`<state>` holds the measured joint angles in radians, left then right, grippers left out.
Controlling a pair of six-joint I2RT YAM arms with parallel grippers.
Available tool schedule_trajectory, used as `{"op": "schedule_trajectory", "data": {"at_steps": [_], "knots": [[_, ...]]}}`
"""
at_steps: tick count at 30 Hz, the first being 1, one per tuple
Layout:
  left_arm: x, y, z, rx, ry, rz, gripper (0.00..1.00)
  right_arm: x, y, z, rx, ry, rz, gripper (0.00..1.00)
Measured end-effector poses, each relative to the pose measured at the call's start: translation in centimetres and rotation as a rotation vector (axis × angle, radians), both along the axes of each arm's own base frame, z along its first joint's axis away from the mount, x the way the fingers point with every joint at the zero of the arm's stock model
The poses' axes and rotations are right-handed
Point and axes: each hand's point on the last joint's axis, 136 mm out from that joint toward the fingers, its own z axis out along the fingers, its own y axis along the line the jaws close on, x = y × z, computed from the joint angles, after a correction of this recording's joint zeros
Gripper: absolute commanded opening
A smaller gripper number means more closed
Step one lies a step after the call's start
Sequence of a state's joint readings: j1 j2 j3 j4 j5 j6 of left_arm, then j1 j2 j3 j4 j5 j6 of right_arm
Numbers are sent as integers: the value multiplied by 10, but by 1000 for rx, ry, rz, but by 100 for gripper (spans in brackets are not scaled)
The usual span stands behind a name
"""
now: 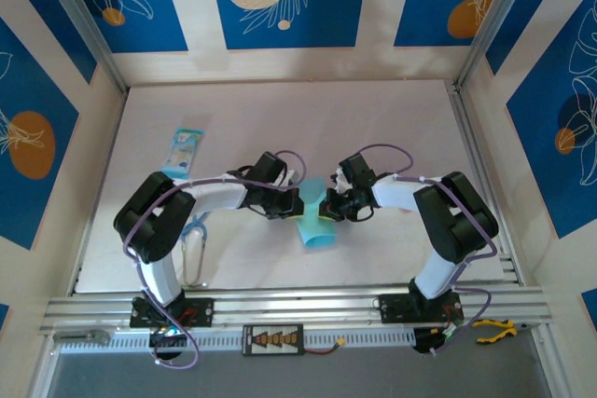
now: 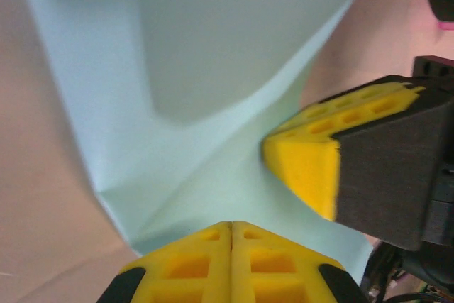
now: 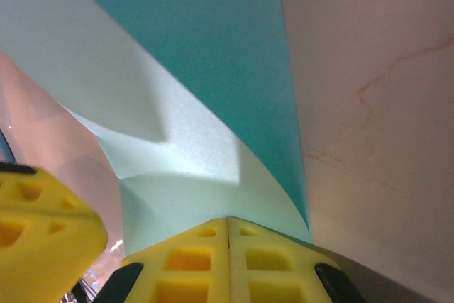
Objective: Fold a paper plane with a square sheet of paper (pick it up from the middle)
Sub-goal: First fold the square sheet of paper in half at the center of the table.
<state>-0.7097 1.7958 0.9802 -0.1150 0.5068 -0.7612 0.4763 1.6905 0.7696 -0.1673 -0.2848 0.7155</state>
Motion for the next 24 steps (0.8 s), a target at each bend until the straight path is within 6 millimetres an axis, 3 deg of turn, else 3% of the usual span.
{"op": "schedule_trajectory", "data": {"at_steps": [7, 12, 24], "knots": [[-18, -14, -4, -4, 37, -13, 0, 0, 0, 0, 4, -1, -6, 0], [-32, -2, -27, 27, 80, -2, 0, 0, 0, 0, 5, -3, -6, 0], [-35, 3, -22, 2, 41, 4, 0, 0, 0, 0, 6, -4, -9, 0]]}}
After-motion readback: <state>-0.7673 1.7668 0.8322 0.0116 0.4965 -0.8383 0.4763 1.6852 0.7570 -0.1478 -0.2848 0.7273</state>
